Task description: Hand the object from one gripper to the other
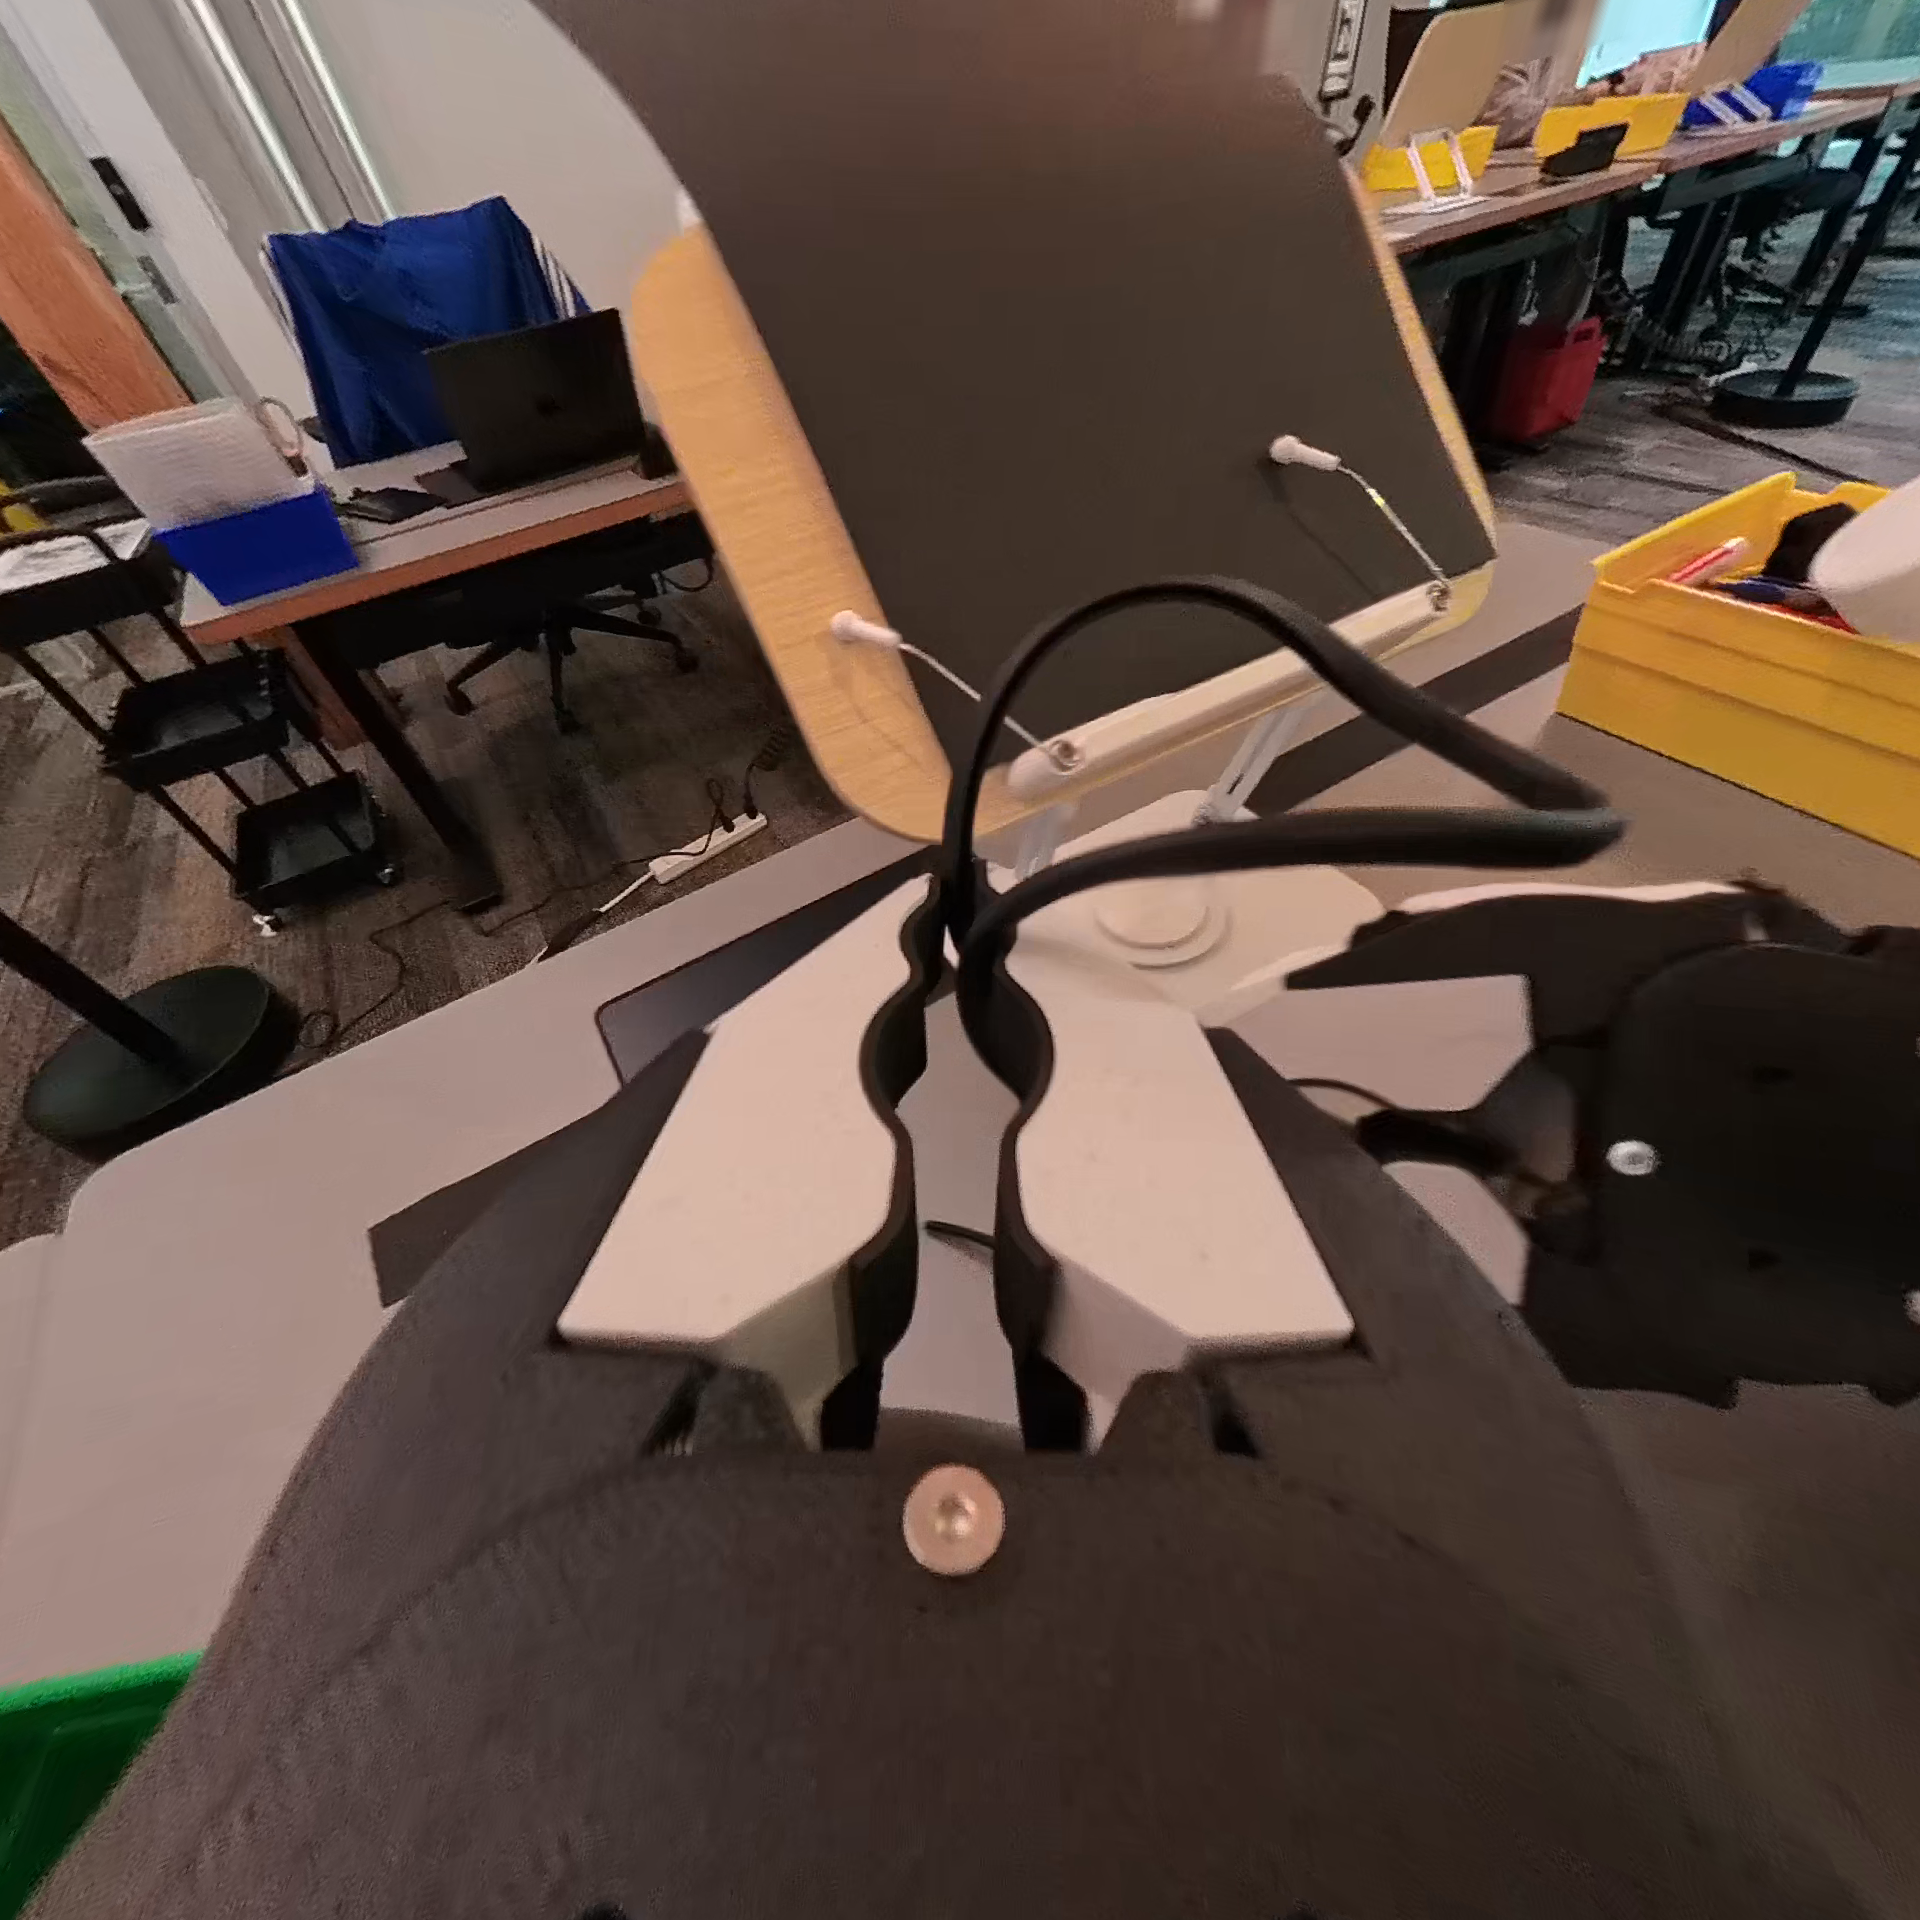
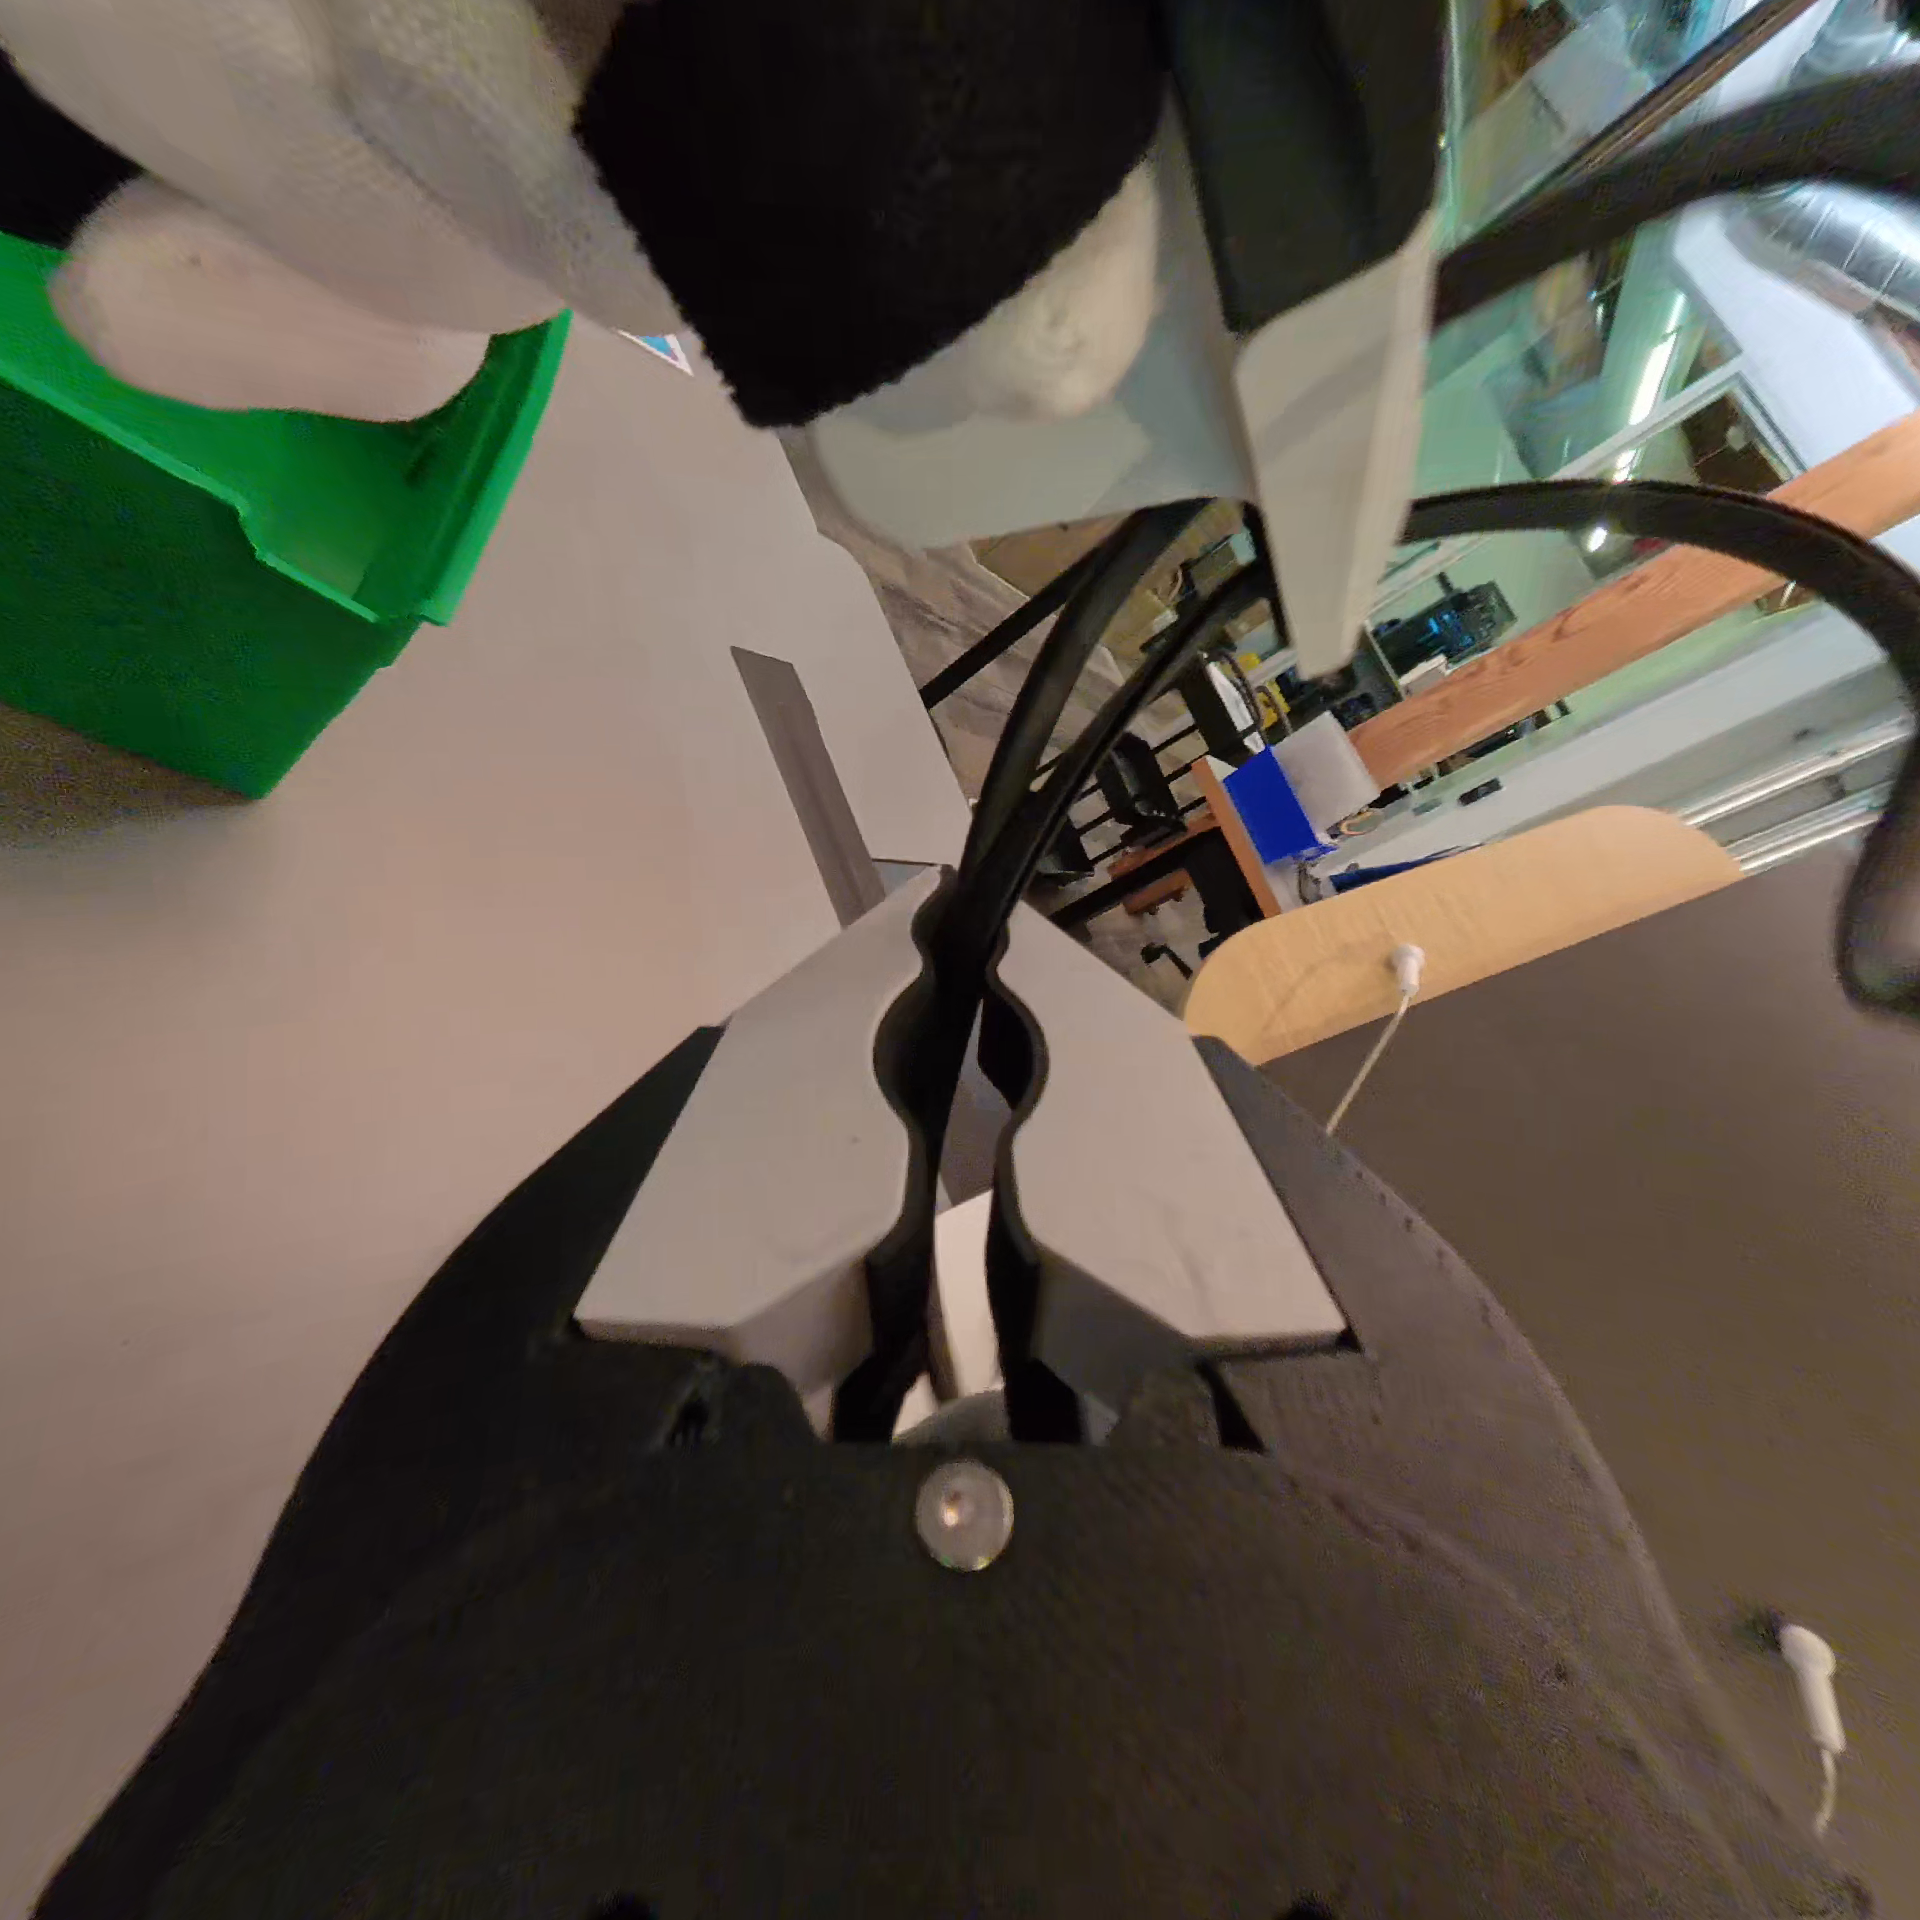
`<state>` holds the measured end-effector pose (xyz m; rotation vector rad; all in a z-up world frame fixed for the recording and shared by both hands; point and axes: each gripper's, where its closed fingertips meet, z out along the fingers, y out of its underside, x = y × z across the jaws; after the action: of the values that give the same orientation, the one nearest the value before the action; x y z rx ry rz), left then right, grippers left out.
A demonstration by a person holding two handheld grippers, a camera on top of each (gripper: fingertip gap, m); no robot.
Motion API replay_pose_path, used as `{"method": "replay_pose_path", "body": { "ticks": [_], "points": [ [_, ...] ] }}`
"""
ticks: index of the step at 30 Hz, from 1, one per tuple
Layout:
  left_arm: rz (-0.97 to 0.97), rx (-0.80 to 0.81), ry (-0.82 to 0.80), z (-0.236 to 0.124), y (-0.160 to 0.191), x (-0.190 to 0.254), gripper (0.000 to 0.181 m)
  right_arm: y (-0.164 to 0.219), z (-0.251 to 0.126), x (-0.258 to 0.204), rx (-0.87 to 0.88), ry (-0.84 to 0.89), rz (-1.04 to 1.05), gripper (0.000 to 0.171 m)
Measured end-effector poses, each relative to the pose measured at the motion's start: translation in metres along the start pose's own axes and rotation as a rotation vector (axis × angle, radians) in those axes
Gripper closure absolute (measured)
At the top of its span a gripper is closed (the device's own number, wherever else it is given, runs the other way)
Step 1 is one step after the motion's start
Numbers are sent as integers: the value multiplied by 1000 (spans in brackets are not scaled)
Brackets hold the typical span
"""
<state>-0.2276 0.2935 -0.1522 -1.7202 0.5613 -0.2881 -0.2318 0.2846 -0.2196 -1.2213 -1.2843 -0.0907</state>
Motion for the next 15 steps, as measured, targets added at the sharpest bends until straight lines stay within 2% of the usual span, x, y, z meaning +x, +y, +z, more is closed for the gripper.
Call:
{"method": "replay_pose_path", "body": {
  "ticks": [7,15],
  "points": [
    [-66,-11,-7,1,9,-22,179,-9,-14,24,33,122,-161,171],
    [113,-108,-11,1,22,-16,179,-27,-27,35,148,197,-239,171]
  ]
}}
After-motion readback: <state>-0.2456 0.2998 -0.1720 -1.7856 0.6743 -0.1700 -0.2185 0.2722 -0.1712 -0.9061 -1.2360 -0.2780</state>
